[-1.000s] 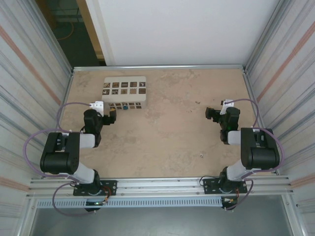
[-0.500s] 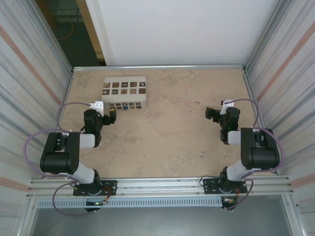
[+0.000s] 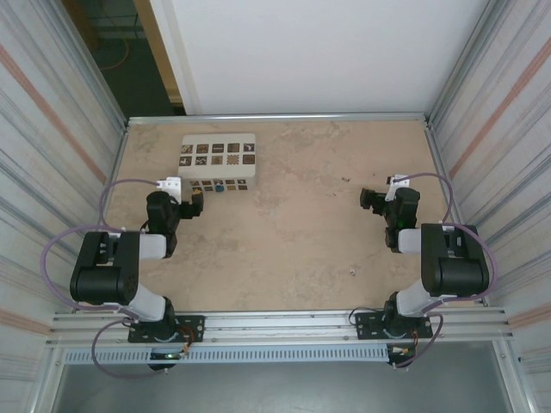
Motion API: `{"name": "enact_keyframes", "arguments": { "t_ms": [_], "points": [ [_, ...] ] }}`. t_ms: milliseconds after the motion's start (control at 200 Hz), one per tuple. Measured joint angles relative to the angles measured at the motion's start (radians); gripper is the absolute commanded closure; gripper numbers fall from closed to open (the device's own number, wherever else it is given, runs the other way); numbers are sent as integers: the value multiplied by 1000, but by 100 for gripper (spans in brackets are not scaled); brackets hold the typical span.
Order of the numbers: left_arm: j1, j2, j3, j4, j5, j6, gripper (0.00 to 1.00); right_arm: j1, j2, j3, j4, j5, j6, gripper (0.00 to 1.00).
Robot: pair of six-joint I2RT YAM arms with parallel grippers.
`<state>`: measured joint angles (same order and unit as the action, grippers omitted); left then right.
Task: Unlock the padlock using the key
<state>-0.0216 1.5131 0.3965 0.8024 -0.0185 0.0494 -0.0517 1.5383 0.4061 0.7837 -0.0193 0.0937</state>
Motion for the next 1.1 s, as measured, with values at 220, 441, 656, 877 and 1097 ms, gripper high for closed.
{"name": "enact_keyframes", "arguments": {
  "t_ms": [220,441,656,877,1097],
  "points": [
    [0,0,0,0,0,0,1,0,0,2,-10,-1,0,1],
    [0,-119,14,-144,-14,-1,1,0,-77,5,-73,4,0,1],
    [0,-315,100,-325,-27,-55,1,0,-239,5,-190,3,25,1],
    [0,-458,187,-589,-9,-191,1,0,-389,113,-503,-13,136,1],
    [0,-539,229,-831,25,-331,1,9,-461,229,-774,-117,238,1]
  ]
}}
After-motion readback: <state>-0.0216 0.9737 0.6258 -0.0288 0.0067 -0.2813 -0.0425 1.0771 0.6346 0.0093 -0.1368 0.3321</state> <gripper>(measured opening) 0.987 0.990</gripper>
